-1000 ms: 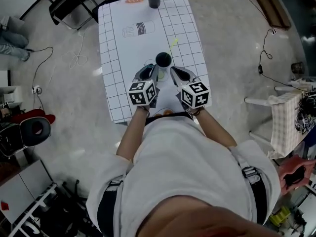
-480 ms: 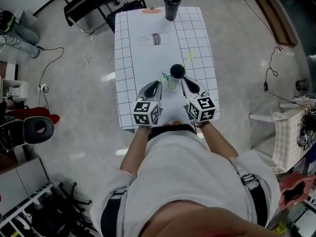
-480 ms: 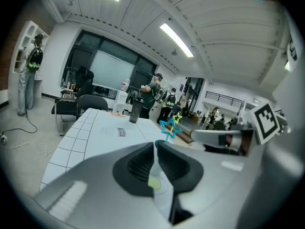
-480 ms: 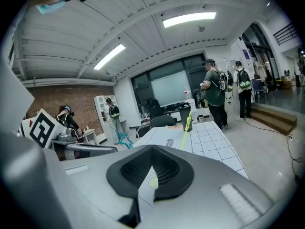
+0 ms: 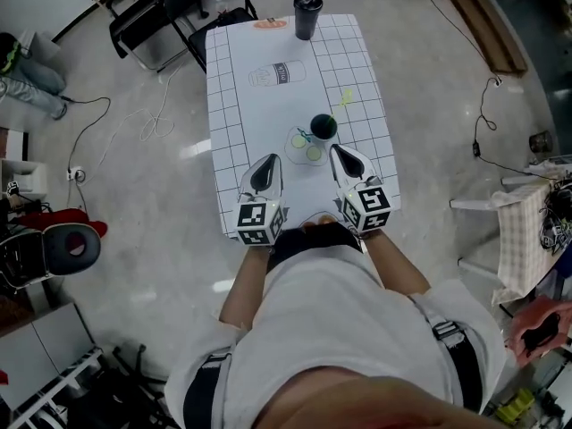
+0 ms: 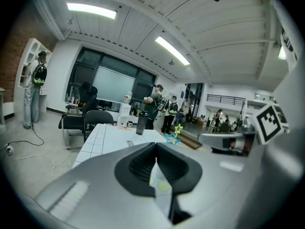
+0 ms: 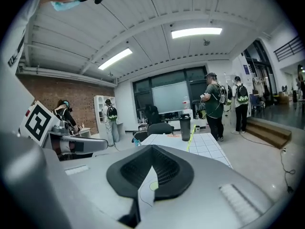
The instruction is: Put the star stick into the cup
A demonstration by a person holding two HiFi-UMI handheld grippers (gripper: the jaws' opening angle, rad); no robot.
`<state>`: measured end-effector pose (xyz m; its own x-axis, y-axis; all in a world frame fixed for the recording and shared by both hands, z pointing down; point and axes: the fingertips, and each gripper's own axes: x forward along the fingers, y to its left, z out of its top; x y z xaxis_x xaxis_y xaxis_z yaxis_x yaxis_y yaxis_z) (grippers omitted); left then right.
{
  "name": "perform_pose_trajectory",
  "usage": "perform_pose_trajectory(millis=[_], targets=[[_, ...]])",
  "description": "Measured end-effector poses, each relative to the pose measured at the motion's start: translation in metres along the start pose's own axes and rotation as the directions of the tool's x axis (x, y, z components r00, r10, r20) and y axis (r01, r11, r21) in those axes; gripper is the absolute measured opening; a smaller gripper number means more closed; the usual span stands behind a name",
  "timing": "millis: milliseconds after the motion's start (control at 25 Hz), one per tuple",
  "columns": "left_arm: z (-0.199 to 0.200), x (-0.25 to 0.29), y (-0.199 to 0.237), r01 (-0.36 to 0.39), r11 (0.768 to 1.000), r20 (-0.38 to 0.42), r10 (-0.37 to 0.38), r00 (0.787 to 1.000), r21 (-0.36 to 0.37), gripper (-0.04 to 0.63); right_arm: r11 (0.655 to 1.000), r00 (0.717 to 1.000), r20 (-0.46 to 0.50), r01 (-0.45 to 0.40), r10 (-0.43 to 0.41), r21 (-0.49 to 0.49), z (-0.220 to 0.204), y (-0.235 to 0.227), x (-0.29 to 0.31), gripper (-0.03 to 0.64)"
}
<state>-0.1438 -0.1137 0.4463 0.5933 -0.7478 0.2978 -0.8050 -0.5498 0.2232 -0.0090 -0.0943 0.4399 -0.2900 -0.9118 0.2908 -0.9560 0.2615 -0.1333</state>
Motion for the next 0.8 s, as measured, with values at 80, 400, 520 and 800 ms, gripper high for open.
perform_pose_trajectory(millis=[80, 400, 520, 800], targets=[[0.001, -0.006, -0.002, 0.003, 1.0, 0.016, -0.003, 1.0, -0.011, 0.003, 1.0, 1.0, 0.007, 0.015, -0.015, -0.02, 0.001, 0.002, -0.007, 0.0], [0.007, -0.021, -0.029, -0.016, 1.0, 0.044, 0.015, 0.999, 0.009, 0.003, 0.997, 1.0, 0.018, -0.006, 0.007, -0.077, 0.009, 0.002, -0.039, 0.0], [0.011, -0.027, -0.036, -0.064, 0.998, 0.062, 0.064, 0.996, 0.007, 0.003, 0.995, 0.999, 0.024, -0.043, 0.045, -0.096, 0.015, -0.001, -0.049, 0.0], [0.011, -0.034, -0.072, -0.134, 0.991, 0.097, 0.132, 0.986, 0.012, 0.003, 0.987, 0.993, 0.04, -0.106, 0.112, -0.121, 0.017, -0.011, -0.071, 0.0]])
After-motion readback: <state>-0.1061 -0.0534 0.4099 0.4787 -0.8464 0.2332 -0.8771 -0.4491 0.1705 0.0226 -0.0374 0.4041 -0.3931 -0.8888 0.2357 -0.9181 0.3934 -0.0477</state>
